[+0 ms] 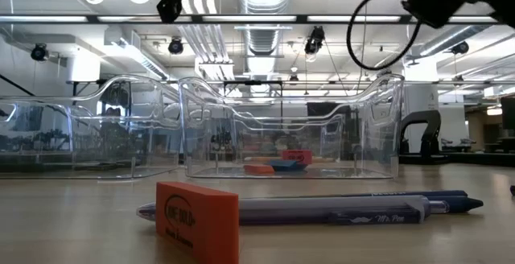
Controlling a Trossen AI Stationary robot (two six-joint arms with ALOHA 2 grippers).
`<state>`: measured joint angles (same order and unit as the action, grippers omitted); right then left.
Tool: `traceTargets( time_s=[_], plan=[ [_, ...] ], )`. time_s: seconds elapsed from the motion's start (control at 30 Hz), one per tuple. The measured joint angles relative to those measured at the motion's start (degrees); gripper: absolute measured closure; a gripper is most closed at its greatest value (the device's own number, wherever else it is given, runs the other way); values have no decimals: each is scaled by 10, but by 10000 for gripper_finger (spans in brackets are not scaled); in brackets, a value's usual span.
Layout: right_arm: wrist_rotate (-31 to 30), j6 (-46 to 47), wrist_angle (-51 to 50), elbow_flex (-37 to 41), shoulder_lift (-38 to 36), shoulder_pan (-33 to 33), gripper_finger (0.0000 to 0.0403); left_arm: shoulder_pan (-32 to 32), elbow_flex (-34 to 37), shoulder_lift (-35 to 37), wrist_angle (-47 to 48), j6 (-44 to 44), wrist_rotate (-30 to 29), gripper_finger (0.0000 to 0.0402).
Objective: Sort crayons/erasers/pens/pencils in bins
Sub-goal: Put the blue crayon into the top left transparent bin
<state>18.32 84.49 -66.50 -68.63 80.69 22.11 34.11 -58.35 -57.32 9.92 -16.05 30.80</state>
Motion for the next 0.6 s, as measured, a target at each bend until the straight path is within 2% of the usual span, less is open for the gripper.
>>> traceTargets(
  time_s=[0.17,0.3,0.47,0.6],
  plan=[
    [12,-53,8,3,47,30,241,0,5,18,1,0,6,308],
    [12,-117,60,3,94,54,246,0,6,29,2,5,7,308],
    [52,-134,135,3,150,82,256,0,7,35,2,18,7,308],
    [61,-131,179,-9,177,104,264,0,6,35,2,19,7,308]
  ],
)
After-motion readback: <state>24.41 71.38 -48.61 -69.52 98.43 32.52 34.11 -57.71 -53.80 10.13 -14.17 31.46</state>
